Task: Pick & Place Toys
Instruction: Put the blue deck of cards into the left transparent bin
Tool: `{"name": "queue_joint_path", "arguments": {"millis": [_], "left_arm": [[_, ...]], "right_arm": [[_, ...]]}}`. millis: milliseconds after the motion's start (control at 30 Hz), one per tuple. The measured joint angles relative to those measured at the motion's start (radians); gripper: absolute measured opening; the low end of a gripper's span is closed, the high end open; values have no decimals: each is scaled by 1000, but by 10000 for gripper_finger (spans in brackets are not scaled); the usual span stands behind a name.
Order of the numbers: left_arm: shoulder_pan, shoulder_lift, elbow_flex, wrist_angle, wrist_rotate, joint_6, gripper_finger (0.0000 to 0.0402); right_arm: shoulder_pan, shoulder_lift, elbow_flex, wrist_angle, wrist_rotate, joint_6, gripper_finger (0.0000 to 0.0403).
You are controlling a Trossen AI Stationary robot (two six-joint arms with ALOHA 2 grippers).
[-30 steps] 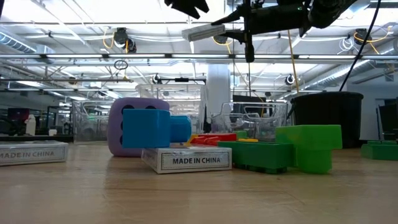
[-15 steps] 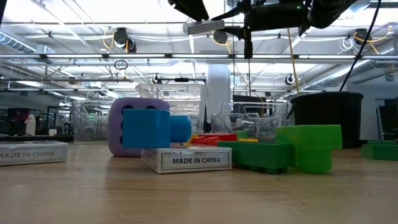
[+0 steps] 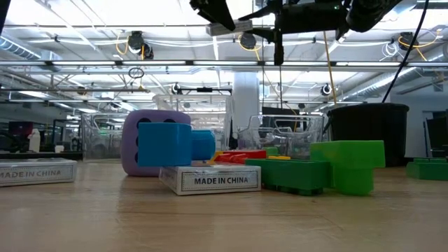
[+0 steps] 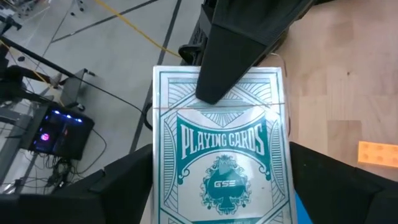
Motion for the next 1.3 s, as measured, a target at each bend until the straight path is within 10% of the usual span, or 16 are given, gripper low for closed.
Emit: {"name": "queue_joint_path", "arguments": {"millis": [433,867,1300], "left_arm": [[12,0,0,-2,14,4,323],[13,-5,-1,-12,41,-1,298],[147,-224,-1,-200,33,-285,299]], "right_arm": [[0,0,0,0,2,1,62],[-43,-2,3,40,-12,-58,204],[-191,-2,3,88,-212,14,224]]}}
